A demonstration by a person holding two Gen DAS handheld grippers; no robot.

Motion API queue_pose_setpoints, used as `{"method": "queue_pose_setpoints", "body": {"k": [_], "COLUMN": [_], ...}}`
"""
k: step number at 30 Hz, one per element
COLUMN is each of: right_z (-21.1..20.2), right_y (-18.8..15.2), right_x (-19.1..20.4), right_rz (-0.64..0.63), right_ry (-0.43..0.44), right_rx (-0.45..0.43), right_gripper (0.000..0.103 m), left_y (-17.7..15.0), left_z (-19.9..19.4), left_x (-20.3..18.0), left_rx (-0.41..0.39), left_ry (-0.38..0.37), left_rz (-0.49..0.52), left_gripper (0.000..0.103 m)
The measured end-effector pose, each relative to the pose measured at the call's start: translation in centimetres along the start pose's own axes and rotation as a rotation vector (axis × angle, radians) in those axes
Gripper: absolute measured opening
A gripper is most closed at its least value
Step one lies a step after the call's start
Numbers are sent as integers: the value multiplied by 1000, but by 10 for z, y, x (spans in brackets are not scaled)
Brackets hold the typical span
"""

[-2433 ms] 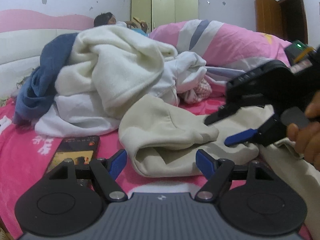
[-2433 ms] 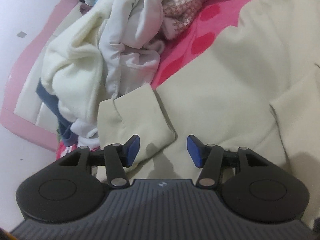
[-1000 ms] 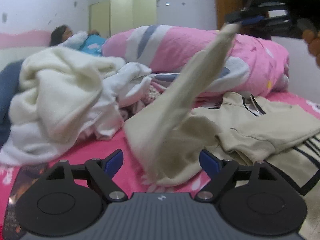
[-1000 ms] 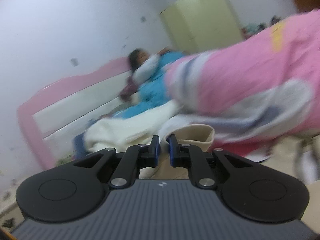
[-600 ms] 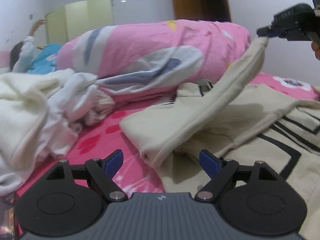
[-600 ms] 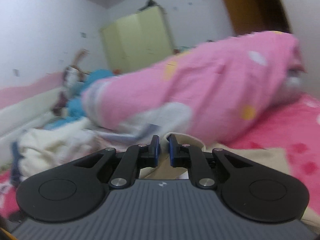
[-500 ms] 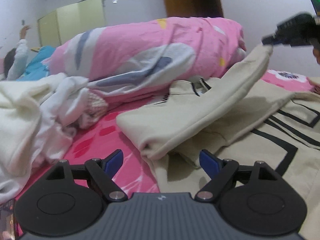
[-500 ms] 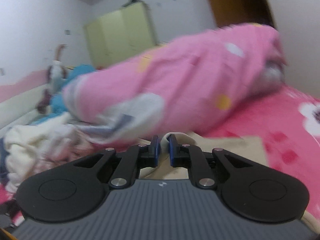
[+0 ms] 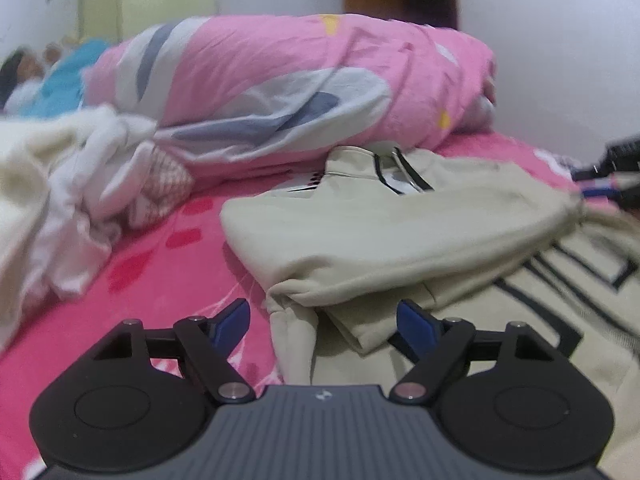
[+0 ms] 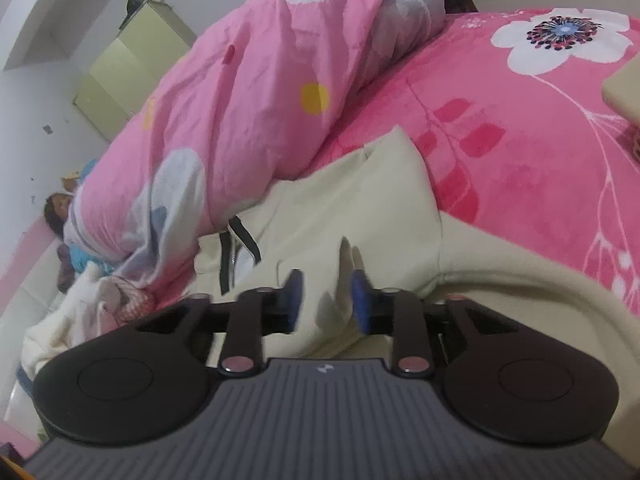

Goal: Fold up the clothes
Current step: 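Fold the lifted sleeve across the jacket with the right tool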

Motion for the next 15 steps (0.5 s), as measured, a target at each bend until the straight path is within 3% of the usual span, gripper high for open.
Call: {"method": "queue_pose_setpoints", "body": {"k": [5,12,15], "right_z": [18,76,88], "right_y": [18,32,27], "right_x": [12,25,38], "right_rz": [-100,-247,-347], "right_ry": [-1,-70,-93], "right_rx": [79,271,319], "right_gripper": [49,50,20], "left_y": [1,-7,-11], "left_z": [8,21,25], "left_x": [10,-7,-14], "left_rx": [-10,-18,-24], "left_ry": [-32,-5,22], "left_rz": [-125,-68,-31], "left_gripper": [73,69,69]}}
Point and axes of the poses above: each gripper's, at about its wrist camera, not at the fingertips, and z roughly the way its jaws point, x to its left, y to its top, the point moved 1 cm from there along z, roughly the way its jaws point, and after that the axes turned 8 degrees about -y, right-handed, at the moved point
